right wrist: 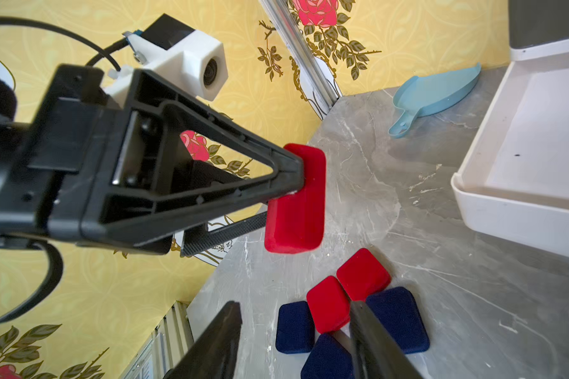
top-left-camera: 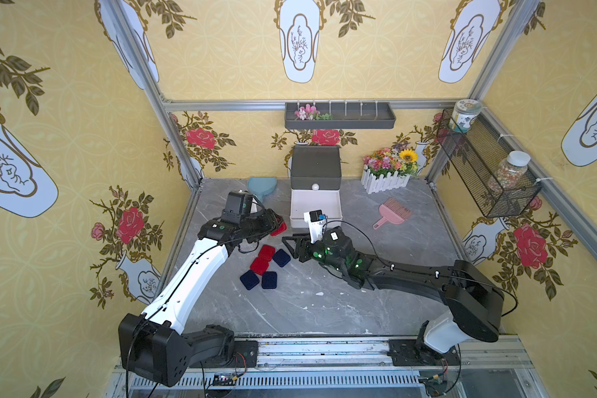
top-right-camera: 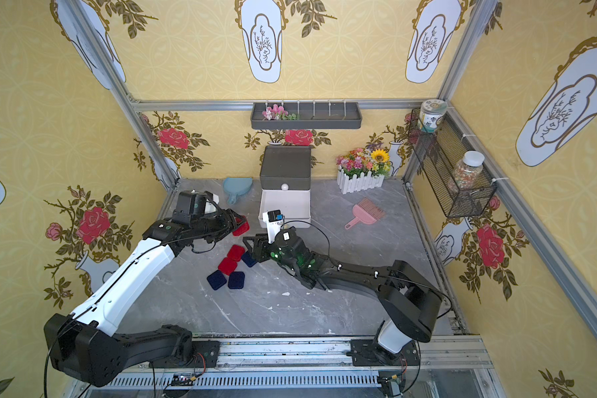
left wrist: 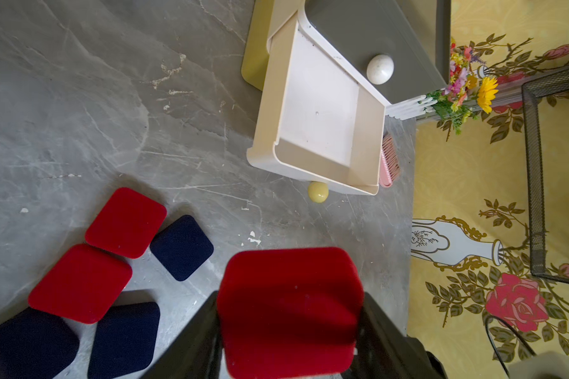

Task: Place the brooch boxes into the drawer by color
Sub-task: Place the brooch box in the drawer.

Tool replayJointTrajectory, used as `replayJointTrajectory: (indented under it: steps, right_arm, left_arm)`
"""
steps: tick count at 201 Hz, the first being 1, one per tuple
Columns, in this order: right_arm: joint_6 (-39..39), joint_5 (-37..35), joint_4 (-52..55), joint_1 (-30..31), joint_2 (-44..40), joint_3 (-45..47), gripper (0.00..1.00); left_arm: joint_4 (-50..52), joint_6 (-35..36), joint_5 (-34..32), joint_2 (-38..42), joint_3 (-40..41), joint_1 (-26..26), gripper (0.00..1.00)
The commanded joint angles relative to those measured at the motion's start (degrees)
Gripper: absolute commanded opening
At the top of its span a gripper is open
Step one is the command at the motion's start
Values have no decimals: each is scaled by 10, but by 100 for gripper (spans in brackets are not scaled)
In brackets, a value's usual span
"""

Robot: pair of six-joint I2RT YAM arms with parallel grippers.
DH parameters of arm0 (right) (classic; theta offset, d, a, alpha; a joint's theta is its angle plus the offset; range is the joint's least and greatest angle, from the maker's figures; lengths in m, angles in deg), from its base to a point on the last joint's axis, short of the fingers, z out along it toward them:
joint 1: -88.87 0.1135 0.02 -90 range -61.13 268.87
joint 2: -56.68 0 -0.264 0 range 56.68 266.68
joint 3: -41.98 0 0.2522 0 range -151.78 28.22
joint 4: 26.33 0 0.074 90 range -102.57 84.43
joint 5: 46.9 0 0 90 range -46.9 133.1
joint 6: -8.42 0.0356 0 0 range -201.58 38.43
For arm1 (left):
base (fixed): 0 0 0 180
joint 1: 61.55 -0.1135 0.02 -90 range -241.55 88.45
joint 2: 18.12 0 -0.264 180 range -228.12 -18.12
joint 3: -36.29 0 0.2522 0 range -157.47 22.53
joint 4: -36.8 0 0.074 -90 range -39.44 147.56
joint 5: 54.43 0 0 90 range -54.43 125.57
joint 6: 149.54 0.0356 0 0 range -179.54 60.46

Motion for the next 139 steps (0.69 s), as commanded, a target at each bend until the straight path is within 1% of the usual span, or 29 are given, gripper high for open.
replayJointTrajectory:
  steps: [1, 48, 68, 107, 119, 125, 139]
  right_arm:
    - [-12, -11, -25, -1, 18, -22, 54]
    - [-9, -8, -28, 0, 53, -64, 54]
    - [-7, -15, -33, -1, 62, -72, 52]
    - [-1, -32, -49, -3, 69, -73, 40]
    - [1, -27, -54, -4, 71, -71, 29]
    - [1, -26, -54, -5, 71, -73, 25]
    - [3, -27, -53, -5, 71, -70, 24]
  left_arm:
    - [-11, 0, 5, 1, 3, 2, 57]
    - [-12, 2, 4, 3, 4, 3, 57]
    - [-11, 4, 3, 4, 6, 2, 57]
    - [-10, 8, 3, 7, 6, 2, 58]
    - [-9, 9, 3, 7, 7, 2, 58]
    - [-9, 9, 2, 7, 7, 2, 59]
    - [-9, 10, 2, 8, 8, 2, 60]
